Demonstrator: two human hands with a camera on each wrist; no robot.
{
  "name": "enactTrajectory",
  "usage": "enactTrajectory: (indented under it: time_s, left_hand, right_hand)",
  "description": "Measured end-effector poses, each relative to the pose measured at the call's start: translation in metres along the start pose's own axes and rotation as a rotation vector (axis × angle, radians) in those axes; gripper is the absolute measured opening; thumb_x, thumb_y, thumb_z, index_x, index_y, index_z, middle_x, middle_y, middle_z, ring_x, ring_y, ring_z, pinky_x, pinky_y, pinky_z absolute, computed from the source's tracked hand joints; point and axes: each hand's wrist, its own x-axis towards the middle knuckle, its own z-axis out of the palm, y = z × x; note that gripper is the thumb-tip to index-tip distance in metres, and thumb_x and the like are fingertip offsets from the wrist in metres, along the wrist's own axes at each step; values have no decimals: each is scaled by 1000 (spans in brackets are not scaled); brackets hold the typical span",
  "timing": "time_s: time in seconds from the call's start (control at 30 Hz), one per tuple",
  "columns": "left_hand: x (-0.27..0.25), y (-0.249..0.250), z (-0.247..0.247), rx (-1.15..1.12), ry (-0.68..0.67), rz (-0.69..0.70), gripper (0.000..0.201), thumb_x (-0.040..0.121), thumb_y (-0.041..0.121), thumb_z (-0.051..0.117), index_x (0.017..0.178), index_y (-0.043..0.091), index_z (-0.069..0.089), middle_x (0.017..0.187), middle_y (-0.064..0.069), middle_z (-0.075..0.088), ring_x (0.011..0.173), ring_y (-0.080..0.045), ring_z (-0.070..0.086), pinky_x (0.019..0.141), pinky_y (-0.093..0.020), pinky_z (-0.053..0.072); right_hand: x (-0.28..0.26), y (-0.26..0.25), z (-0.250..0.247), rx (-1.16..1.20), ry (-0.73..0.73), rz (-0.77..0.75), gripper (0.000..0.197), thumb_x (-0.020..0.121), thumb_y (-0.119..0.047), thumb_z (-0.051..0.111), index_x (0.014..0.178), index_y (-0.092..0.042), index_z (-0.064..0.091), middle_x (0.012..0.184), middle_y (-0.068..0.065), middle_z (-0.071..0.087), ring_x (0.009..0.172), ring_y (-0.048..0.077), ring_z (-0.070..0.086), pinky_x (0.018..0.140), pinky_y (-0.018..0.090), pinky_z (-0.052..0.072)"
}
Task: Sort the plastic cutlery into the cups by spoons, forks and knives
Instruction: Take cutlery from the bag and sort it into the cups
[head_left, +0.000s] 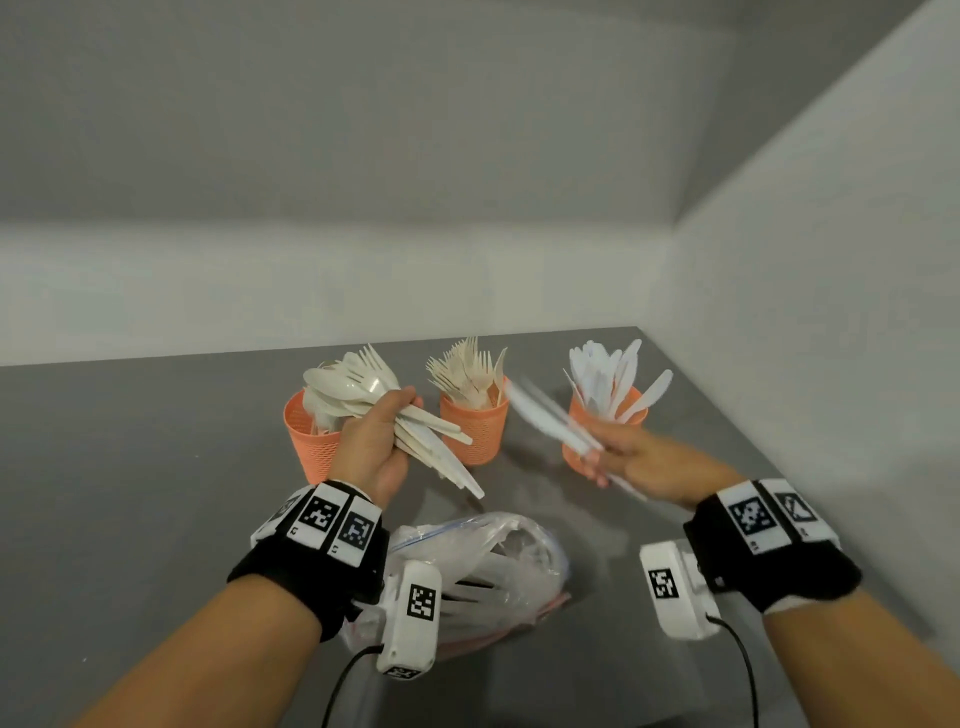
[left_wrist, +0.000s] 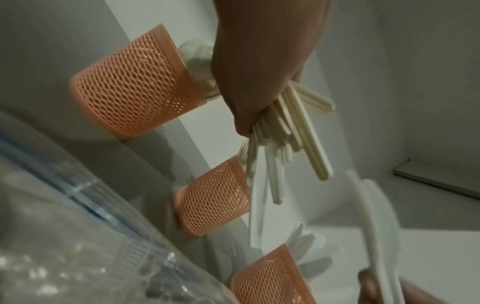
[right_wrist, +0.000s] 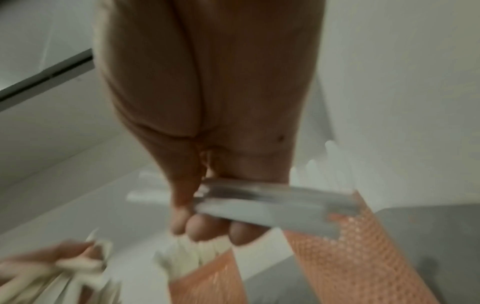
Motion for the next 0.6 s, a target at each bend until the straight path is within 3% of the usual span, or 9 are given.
enactTrajectory:
  time_s: [0.07, 0.13, 0.23, 0.3, 0.4, 0.43, 0.5, 0.6]
  left_hand:
    - [-6, -4, 11, 24, -56, 9, 14, 85, -1, 57, 74, 7, 58, 57, 0, 64, 48, -6, 64, 57, -23, 54]
    - [-11, -9, 20, 41, -135, -10, 13, 85, -2, 57, 74, 5, 58, 52, 0, 65, 50, -8, 64, 53, -20, 54]
    - [-17, -17, 31, 38, -235, -66, 11, 86, -2, 56, 79, 7, 60, 54, 0, 64, 50, -8, 63, 52, -21, 54]
    - [-21, -21, 37, 13, -300, -111, 12, 85, -1, 55, 84, 9, 60, 59, 0, 64, 52, -8, 62, 52, -23, 55]
    - [-26, -23, 42, -4, -420, -133, 7, 80, 6, 60, 84, 10, 58, 59, 1, 60, 52, -7, 59, 57, -21, 55]
    - [-27, -23, 43, 6, -422, -131, 5, 79, 8, 61, 83, 10, 58, 59, 1, 60, 52, -7, 59, 57, -21, 54]
    - [-26, -22, 43, -10, -373, -140, 4, 85, 7, 59, 81, 9, 60, 60, 0, 61, 52, -8, 61, 55, -22, 54]
    - [-21, -20, 40, -68, -300, -177, 9, 87, 6, 57, 80, 8, 61, 62, -2, 65, 55, -9, 65, 57, -25, 57]
  right_hand:
    - [7, 2, -18, 114, 344, -57, 17, 97, -9, 38, 90, -17, 50, 76, -2, 53, 74, 15, 50, 80, 37, 43]
    - [21, 0, -31, 241, 671, -119, 20, 97, -7, 34, 87, -20, 44, 79, -3, 55, 81, 18, 53, 83, 38, 43]
    - [39, 2, -39, 302, 902, -111, 11, 96, -7, 34, 96, -17, 39, 89, 1, 57, 90, 19, 54, 85, 33, 43]
    - [52, 14, -34, 376, 905, -3, 7, 95, -10, 39, 100, -13, 42, 99, 8, 57, 94, 22, 55, 86, 33, 45]
    - [67, 36, -23, 363, 769, 187, 36, 94, -26, 44, 127, -12, 41, 118, 7, 57, 109, 25, 55, 99, 41, 43]
    - [69, 40, -21, 329, 735, 224, 40, 95, -30, 41, 131, -13, 39, 118, 5, 57, 111, 24, 54, 101, 40, 41]
    - [70, 39, -19, 293, 711, 254, 34, 97, -30, 36, 122, -9, 46, 111, 6, 55, 109, 25, 52, 97, 36, 38]
    - [70, 33, -21, 135, 734, 191, 35, 96, -20, 42, 126, -3, 44, 127, 14, 48, 121, 28, 45, 103, 36, 33]
